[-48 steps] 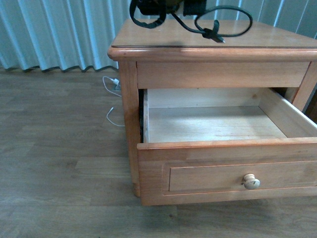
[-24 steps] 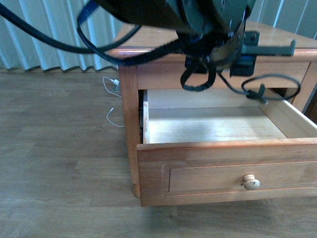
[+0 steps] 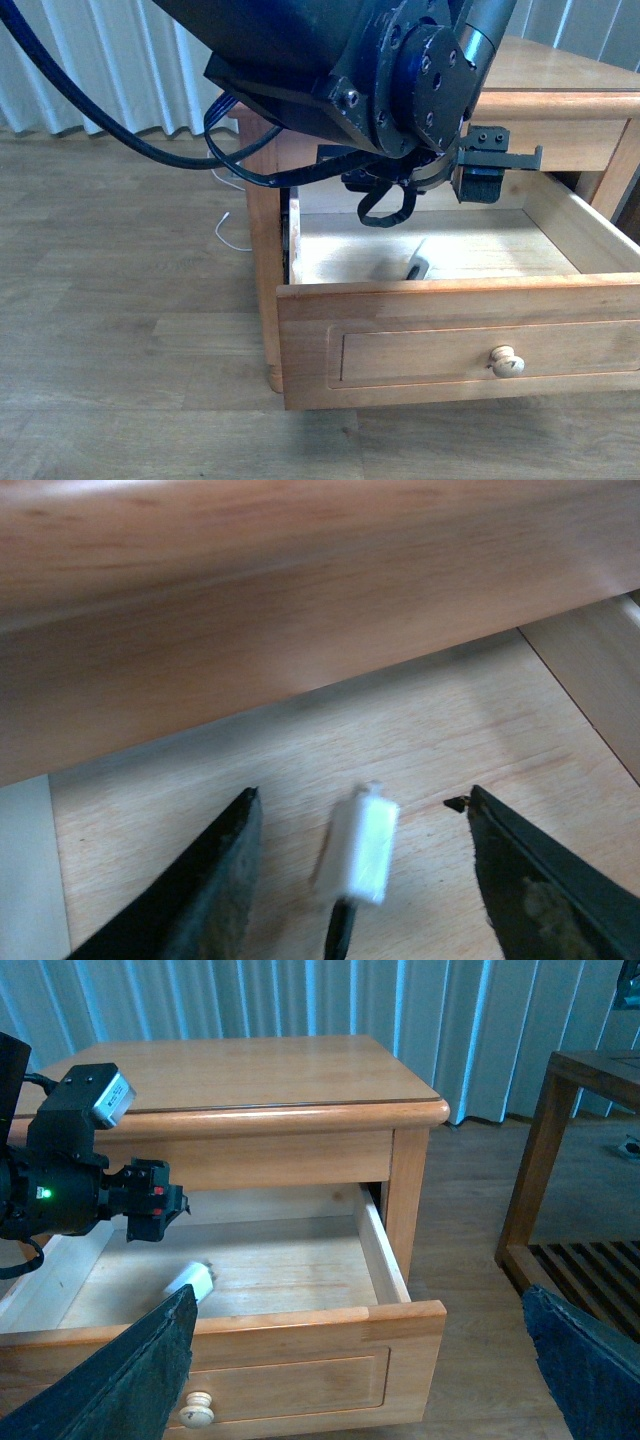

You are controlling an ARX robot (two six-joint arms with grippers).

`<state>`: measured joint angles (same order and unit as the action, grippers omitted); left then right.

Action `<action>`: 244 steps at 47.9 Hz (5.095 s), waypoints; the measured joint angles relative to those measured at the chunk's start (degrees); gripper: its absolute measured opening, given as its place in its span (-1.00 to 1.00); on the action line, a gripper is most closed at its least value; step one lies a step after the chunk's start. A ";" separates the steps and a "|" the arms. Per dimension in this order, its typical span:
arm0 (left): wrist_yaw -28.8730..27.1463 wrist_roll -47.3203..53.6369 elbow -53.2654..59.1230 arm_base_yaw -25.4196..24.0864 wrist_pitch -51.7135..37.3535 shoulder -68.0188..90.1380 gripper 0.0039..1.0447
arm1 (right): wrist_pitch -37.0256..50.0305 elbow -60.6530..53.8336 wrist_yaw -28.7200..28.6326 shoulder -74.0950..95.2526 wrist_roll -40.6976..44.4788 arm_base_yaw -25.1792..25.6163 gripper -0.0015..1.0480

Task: Put charger into drawer

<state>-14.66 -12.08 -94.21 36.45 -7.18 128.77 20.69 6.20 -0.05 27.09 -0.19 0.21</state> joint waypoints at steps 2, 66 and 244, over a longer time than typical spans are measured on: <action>-0.11 0.00 0.98 -0.22 -0.72 -0.81 0.33 | 0.00 0.00 0.00 0.00 0.00 0.00 0.85; 0.37 0.79 69.46 -28.57 21.24 -111.30 0.89 | 0.00 0.00 0.00 0.00 0.00 0.00 0.85; 14.49 11.74 93.50 -36.28 7.50 -128.58 0.89 | 5.22 61.42 6.23 94.88 -4.70 -11.23 0.85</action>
<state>-0.16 -0.34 -0.71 0.16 0.32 0.19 25.91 67.61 6.17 121.97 -4.89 -11.03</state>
